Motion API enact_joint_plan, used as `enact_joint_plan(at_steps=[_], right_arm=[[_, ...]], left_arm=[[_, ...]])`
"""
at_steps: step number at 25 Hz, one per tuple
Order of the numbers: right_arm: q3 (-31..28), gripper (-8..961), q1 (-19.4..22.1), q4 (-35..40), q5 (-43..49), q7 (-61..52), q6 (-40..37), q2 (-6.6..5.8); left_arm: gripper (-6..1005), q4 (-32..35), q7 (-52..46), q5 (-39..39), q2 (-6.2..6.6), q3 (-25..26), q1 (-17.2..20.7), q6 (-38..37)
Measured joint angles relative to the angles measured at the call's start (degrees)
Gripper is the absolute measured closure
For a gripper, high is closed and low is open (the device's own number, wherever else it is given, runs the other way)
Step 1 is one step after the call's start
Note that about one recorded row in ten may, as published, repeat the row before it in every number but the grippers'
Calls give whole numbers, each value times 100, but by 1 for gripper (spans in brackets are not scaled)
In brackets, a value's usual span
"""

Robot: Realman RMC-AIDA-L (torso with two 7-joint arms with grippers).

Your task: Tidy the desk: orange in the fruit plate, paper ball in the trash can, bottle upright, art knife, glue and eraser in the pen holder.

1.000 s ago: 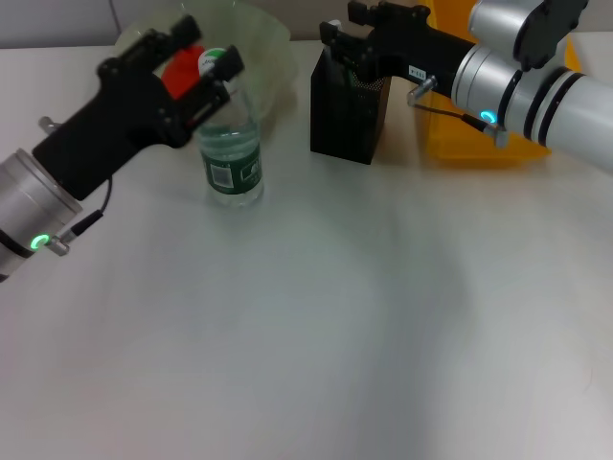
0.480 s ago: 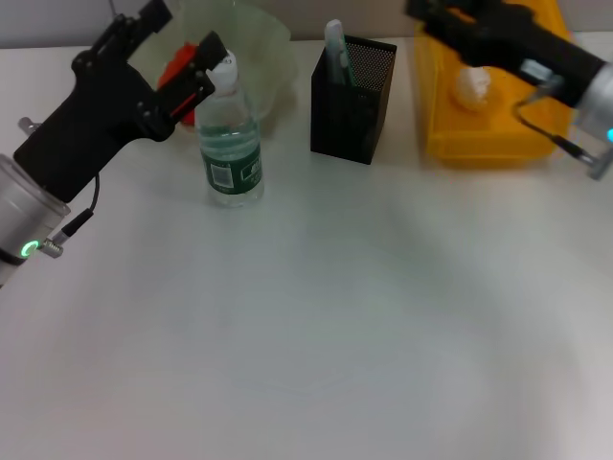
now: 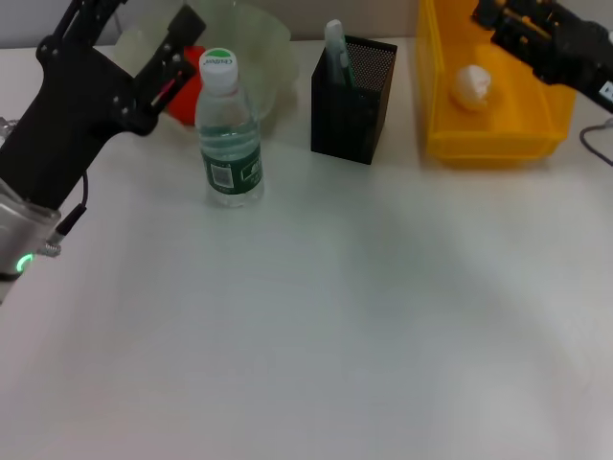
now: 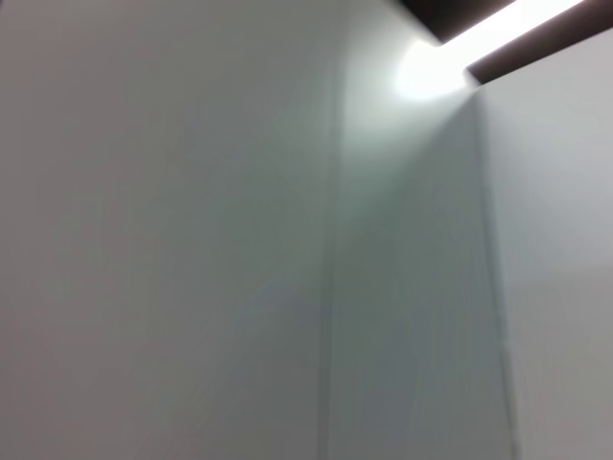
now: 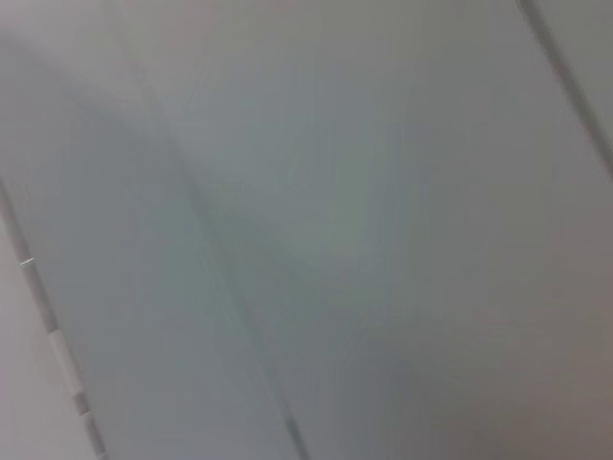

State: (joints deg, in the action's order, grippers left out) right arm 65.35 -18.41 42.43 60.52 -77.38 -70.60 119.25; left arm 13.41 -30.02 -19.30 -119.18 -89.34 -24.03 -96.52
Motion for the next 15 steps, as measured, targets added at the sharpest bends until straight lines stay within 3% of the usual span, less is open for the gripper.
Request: enact_joint_plan(at_steps=[1, 4, 7, 11, 12, 15], right_arm=[[-16, 396, 6, 3, 70, 14, -95, 0], [-125, 223, -3, 34, 448, -16, -397, -53], [-356, 180, -58, 187, 1217, -23, -1261, -235], [-990, 152, -285, 572, 2666, -298, -2885, -496], [-1168, 152, -315, 598, 2905, -404, -3121, -513], [-1571, 152, -331, 532, 3378, -447, -3581, -529]], left_arm=[[216, -10, 264, 131, 0, -184, 11, -158], [216, 16, 442, 575, 0, -670, 94, -310], [216, 193, 114, 834, 13, -1231, 121, -336], [216, 407, -941, -41, 301, -1382, -212, -261], [216, 399, -1148, -492, 387, -1372, -326, -262], [216, 412, -1387, -1215, 474, -1256, -395, -263]])
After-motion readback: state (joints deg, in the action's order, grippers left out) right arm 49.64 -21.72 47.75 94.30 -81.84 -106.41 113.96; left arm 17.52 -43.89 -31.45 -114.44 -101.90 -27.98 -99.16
